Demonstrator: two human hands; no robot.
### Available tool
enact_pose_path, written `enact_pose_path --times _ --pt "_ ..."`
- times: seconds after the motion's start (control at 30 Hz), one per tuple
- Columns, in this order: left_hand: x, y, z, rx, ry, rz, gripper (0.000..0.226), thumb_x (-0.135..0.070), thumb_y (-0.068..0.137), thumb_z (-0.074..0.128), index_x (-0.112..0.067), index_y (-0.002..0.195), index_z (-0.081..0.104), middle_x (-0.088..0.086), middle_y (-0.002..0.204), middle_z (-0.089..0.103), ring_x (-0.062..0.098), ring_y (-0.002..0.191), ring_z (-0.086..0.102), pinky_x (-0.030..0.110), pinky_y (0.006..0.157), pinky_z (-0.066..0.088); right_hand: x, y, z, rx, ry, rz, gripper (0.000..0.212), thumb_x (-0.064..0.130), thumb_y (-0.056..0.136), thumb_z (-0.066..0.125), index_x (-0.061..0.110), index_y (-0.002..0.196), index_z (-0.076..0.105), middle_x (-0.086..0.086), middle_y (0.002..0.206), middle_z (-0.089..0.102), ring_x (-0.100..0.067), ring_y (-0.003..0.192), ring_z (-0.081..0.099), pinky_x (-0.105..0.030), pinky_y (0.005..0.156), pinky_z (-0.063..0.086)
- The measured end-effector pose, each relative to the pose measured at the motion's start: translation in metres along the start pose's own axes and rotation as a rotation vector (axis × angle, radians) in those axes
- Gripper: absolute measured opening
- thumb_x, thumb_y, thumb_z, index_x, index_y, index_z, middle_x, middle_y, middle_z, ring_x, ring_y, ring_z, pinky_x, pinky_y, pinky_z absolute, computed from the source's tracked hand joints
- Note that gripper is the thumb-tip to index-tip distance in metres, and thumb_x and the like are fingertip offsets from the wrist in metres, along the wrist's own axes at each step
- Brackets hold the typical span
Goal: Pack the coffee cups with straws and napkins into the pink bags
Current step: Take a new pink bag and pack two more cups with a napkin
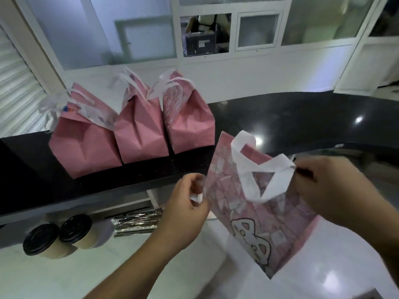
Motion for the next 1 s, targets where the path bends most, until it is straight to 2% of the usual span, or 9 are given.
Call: enact_pose_path --times 0.07,0.2,0.33,0.43,0.53,0.7,0.77,0.87,1.0 --pt "-0.021 0.015 0.02 0.052 -0.009 0.034 0.032 -0.052 0.084 0.066 -0.058 0.113 0.054 -0.035 0.114 0.056 -0.012 0.106 0.058 0.003 0.078 0.043 -0.007 0.016 -0.033 -0.07 0.01 0.037 0.022 0.027 0.094 0.062 0.025 0.073 0.069 0.002 0.061 0.066 -0.019 0.056 0.065 -0.043 0.058 0.062" --pt "-0.052 0.051 0.056 0.129 -0.012 0.069 0.049 -0.056 0.078 0.059 -0.045 0.126 0.058 -0.025 0.123 0.058 -0.013 0.112 0.056 0.002 0.082 0.045 -0.017 0.061 -0.074 -0.23 -0.049 0.034 0.034 0.033 0.096 0.056 0.019 0.067 0.069 0.001 0.055 0.063 -0.021 0.052 0.061 -0.042 0.051 0.058" --pt "-0.067 0.086 0.081 0.218 0.003 0.034 0.049 -0.048 0.088 0.065 -0.046 0.135 0.054 -0.025 0.134 0.057 -0.015 0.114 0.055 0.008 0.092 0.045 -0.024 0.118 -0.074 -0.297 -0.081 -0.009 0.035 0.027 0.095 0.053 0.012 0.067 0.067 -0.003 0.056 0.062 -0.021 0.049 0.056 -0.028 0.044 0.039" --pt "-0.071 0.113 0.093 0.221 -0.01 0.003 0.055 -0.048 0.088 0.066 -0.045 0.141 0.052 -0.024 0.137 0.059 -0.016 0.116 0.055 0.008 0.089 0.043 -0.025 0.167 -0.067 -0.299 -0.026 0.009 0.033 0.025 0.095 0.053 0.009 0.069 0.064 -0.006 0.058 0.061 -0.022 0.05 0.057 -0.025 0.044 0.035" --pt "-0.07 0.139 0.102 0.243 -0.032 -0.067 0.066 -0.047 0.089 0.07 -0.045 0.15 0.045 -0.022 0.143 0.057 -0.004 0.124 0.056 0.005 0.082 0.046 -0.019 0.213 -0.061 -0.324 0.043 0.034 0.027 0.024 0.094 0.055 0.009 0.073 0.063 -0.005 0.063 0.06 -0.021 0.054 0.055 -0.026 0.047 0.036" --pt "-0.065 0.18 0.099 0.17 0.063 -0.084 0.082 -0.042 0.088 0.065 -0.034 0.161 0.029 -0.012 0.16 0.045 0.01 0.141 0.049 0.034 0.115 0.044 0.003 0.276 -0.04 -0.326 0.122 0.028 0.026 0.014 0.092 0.054 0.014 0.066 0.05 -0.006 0.066 0.056 -0.02 0.055 0.05 -0.029 0.051 0.039" --pt "-0.062 0.192 0.096 0.146 0.043 -0.1 0.081 -0.033 0.092 0.066 -0.031 0.163 0.027 -0.01 0.159 0.046 0.007 0.132 0.053 0.03 0.109 0.046 0.011 0.296 -0.03 -0.325 0.147 0.027 0.028 0.01 0.091 0.053 0.015 0.064 0.045 -0.004 0.064 0.05 -0.02 0.054 0.047 -0.029 0.053 0.037" --pt "-0.056 0.206 0.088 0.091 0.057 -0.148 0.073 -0.024 0.097 0.061 -0.032 0.162 0.028 -0.006 0.157 0.048 -0.001 0.102 0.061 0.03 0.094 0.056 0.023 0.32 -0.015 -0.309 0.196 0.016 0.029 0.009 0.091 0.053 0.014 0.064 0.044 -0.002 0.064 0.048 -0.023 0.055 0.049 -0.028 0.053 0.037" --pt "-0.051 0.216 0.076 -0.011 0.11 -0.182 0.07 -0.018 0.098 0.054 -0.032 0.161 0.029 -0.001 0.154 0.05 0.02 0.117 0.062 0.036 0.096 0.056 0.04 0.338 -0.001 -0.289 0.244 -0.017 0.031 0.011 0.091 0.053 0.017 0.063 0.042 -0.001 0.065 0.046 -0.028 0.063 0.05 -0.033 0.061 0.04"
Point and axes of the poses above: each hand's wrist, its own y-axis towards the middle knuckle, its own z-axis out of the palm, x = y × z, the point moved 5 cm from there along y, towards the middle knuckle
